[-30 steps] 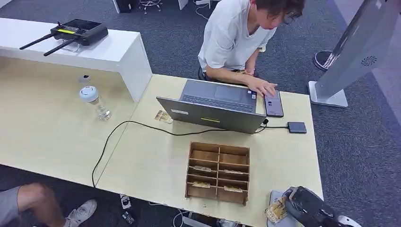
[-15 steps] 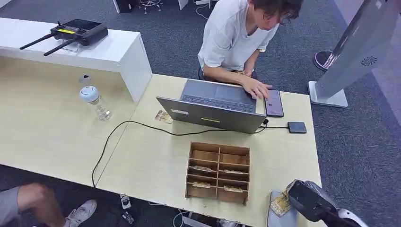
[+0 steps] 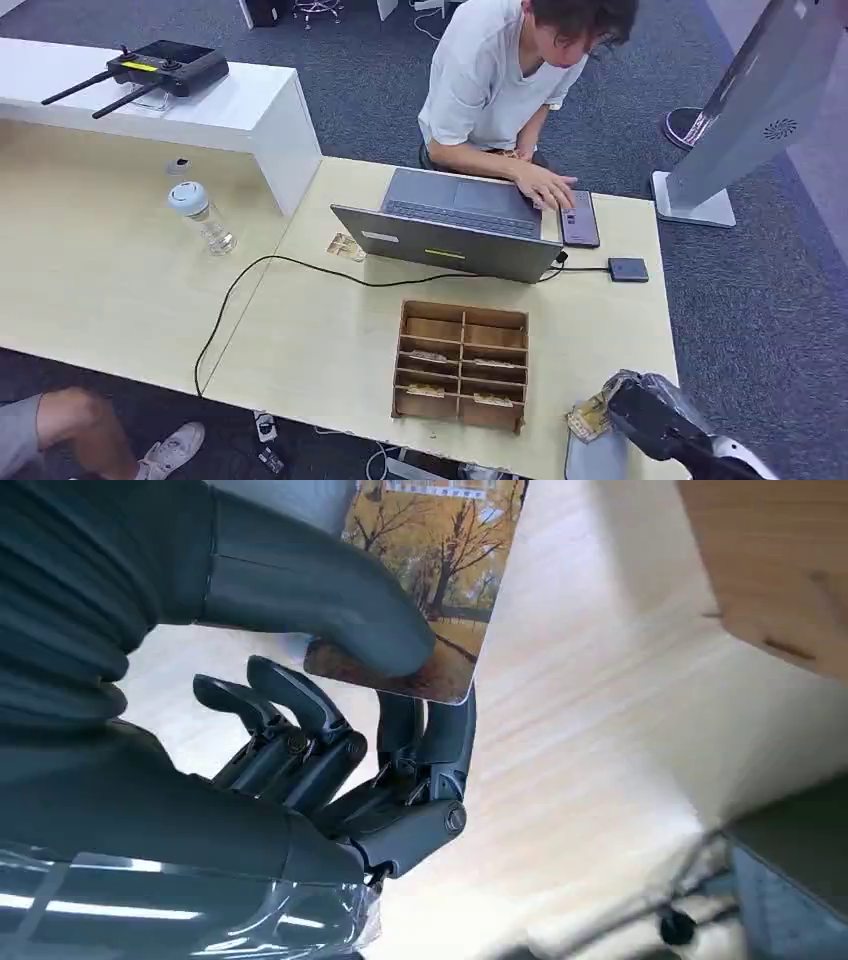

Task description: Pass the card to the sensor for recognition and then transmit it.

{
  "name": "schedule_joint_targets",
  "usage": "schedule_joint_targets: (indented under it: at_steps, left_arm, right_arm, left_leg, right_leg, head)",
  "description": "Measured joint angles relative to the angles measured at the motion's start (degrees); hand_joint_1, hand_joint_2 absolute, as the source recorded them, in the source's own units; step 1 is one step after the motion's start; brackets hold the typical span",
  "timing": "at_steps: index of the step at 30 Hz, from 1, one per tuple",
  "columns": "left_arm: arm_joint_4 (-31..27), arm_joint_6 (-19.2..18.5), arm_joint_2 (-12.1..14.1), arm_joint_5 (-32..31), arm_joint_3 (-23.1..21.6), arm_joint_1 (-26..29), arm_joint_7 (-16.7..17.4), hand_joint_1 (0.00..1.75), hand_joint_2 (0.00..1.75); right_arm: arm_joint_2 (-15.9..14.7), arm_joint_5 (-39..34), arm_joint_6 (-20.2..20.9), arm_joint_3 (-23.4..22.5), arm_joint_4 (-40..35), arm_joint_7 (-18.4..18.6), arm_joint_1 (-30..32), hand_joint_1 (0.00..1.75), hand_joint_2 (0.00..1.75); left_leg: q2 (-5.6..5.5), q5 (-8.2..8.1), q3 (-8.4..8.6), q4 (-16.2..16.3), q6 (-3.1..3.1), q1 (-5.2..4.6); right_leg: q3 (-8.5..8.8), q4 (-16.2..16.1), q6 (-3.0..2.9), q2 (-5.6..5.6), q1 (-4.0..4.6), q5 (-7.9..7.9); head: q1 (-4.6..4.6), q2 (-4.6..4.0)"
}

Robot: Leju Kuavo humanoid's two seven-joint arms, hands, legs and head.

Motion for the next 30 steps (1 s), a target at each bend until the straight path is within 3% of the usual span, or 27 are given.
schedule_joint_targets:
  at_steps: [5,20,30]
  left_arm:
    - [0.0,0.07,-0.07,0.59,0.0,0.02,-0.28,0.0,0.0]
    - [0.0,0.04,-0.26,1.09,0.0,-0.01,-0.68,0.0,0.0]
    - [0.0,-0.72,-0.29,0.02,-0.02,-0.67,0.13,0.0,0.0]
  right_arm:
    - [2.86,6.34,-4.15,-0.02,-2.25,-2.63,-0.59,1.75,1.75]
    - [11.5,23.53,-16.38,-1.03,-12.2,-5.86,-4.2,1.75,1.75]
    - [15.06,28.49,-18.91,-0.92,-13.2,-6.13,-10.34,1.75,1.75]
  left_leg:
    - [0.0,0.02,0.0,0.0,0.02,0.0]
    - [-0.01,0.05,0.02,0.0,-0.02,0.01]
    - [-0.02,0.13,0.01,0.0,-0.02,0.01]
  right_leg:
    - [0.0,0.01,0.0,0.0,0.0,0.0]
    - [0.01,0.03,-0.02,-0.01,0.01,0.03]
    - [0.01,0.03,-0.02,-0.02,0.01,0.06]
  head:
    - [0.0,0.0]
    - [0.0,0.0]
    - [0.0,0.0]
